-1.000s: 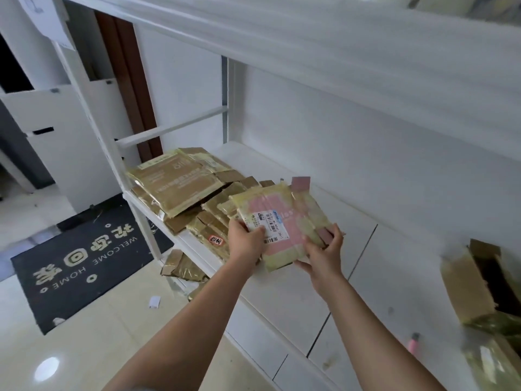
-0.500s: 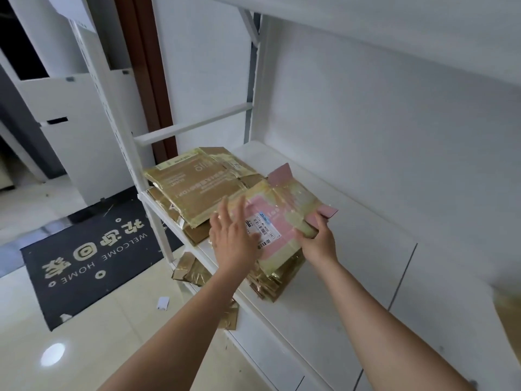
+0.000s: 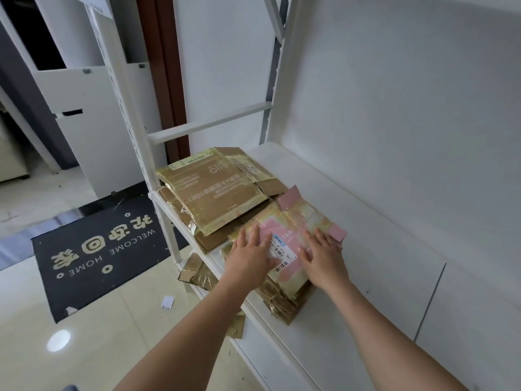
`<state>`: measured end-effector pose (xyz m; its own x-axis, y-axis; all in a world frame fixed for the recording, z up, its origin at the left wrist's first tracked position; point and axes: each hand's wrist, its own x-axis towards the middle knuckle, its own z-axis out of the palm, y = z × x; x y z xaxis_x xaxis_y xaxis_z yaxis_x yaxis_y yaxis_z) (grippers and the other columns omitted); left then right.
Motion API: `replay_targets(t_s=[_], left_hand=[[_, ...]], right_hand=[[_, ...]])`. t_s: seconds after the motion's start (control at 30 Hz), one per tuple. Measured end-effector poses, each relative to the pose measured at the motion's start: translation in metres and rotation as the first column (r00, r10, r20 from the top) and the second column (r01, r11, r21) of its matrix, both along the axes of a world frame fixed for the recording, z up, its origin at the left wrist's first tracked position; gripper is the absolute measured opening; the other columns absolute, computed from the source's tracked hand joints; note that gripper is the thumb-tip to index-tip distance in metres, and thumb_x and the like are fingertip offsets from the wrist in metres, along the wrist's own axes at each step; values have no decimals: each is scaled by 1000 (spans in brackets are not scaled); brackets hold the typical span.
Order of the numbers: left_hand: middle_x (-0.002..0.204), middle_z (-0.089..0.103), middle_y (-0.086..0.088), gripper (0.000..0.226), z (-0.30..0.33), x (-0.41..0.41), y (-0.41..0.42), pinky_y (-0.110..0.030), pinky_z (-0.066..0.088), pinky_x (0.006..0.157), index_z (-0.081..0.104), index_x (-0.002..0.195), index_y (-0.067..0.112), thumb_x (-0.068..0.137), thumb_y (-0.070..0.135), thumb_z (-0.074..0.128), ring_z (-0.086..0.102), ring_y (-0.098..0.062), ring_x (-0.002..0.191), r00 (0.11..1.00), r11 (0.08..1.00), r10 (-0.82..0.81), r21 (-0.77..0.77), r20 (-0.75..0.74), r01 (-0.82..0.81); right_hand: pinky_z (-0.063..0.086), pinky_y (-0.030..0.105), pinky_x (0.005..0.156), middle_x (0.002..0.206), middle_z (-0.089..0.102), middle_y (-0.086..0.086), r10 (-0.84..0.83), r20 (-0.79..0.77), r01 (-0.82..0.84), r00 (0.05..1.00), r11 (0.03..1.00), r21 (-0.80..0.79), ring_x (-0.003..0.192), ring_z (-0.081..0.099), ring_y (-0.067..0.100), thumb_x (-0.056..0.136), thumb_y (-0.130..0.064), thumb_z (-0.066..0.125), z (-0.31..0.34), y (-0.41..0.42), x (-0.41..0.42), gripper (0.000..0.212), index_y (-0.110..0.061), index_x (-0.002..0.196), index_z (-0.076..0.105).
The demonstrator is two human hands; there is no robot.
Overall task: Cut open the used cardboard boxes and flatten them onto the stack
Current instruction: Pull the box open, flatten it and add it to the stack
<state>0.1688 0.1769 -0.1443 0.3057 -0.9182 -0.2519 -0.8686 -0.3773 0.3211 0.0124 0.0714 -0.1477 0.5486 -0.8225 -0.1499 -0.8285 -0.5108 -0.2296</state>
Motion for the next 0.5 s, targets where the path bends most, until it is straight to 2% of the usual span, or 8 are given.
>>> replay_targets(t_s=[0.07, 0.13, 0.17, 0.23, 0.3, 0.37, 0.4, 0.5], left_hand=[[161, -16, -2, 78, -2, 0, -2, -53, 7, 116, 2, 155, 31, 93, 64, 34, -17, -33, 146, 1000, 1000, 3, -3, -8, -3], [162, -14, -1, 76, -2, 1, -2, -55, 10, 116, 5, 156, 32, 93, 62, 38, -15, -34, 147, 1000, 1000, 11, -12, -22, -11], [162, -13, -1, 76, -2, 2, -1, -56, 11, 116, 7, 155, 32, 94, 61, 40, -14, -34, 147, 999, 1000, 14, -16, -32, -15], [163, -12, 0, 75, -4, 3, -1, -57, 13, 116, 10, 155, 32, 94, 58, 44, -14, -34, 148, 998, 1000, 22, -21, -50, -24], [163, -11, 0, 74, -8, 4, -2, -56, 14, 116, 11, 155, 33, 94, 58, 45, -13, -33, 148, 998, 999, 28, -37, -54, -30], [163, -11, 2, 75, -12, 4, -3, -54, 15, 117, 11, 154, 33, 93, 60, 44, -13, -32, 148, 998, 997, 35, -68, -44, -38], [162, -11, 2, 75, -15, 4, -3, -54, 15, 117, 11, 154, 34, 92, 62, 43, -13, -31, 148, 998, 996, 37, -83, -42, -40], [162, -13, 6, 76, -21, 4, -3, -52, 16, 118, 9, 154, 35, 90, 66, 36, -16, -29, 148, 996, 993, 35, -111, -80, -43]], right_hand=[[22, 42, 120, 160, 29, 9, 8, -7, -8, 1000, 999, -48, 147, 25, 27, 102, -41, 38, -1, -5, 1, 53, -24, 152, 34], [39, 40, 102, 141, 50, 12, -9, -28, 3, 1000, 980, -198, 129, 44, 31, 100, -35, 41, 2, -9, 10, 42, -18, 137, 50], [42, 39, 94, 130, 53, 13, -27, -42, 15, 999, 962, -271, 119, 46, 31, 99, -32, 40, 4, -11, 18, 37, -14, 128, 52], [38, 38, 97, 128, 48, 16, -51, -51, 32, 997, 947, -321, 117, 42, 30, 99, -29, 34, 4, -14, 37, 32, -9, 121, 46], [24, 42, 113, 149, 32, 20, -44, 13, 46, 999, 971, -235, 136, 31, 33, 101, -31, 32, -4, -21, 50, 40, -10, 136, 34], [5, 47, 120, 166, 3, 5, -40, 32, 43, 999, 994, -100, 150, 7, 31, 103, -47, 24, -13, -31, 56, 58, -24, 155, 13], [2, 50, 120, 166, -4, -2, -36, 3, 36, 999, 997, -71, 152, 2, 30, 101, -56, 18, -16, -37, 57, 62, -33, 157, 6], [18, 58, 116, 164, 10, -6, -24, -95, 14, 995, 995, -103, 147, 12, 32, 96, -66, 14, -16, -54, 63, 62, -44, 154, 12]])
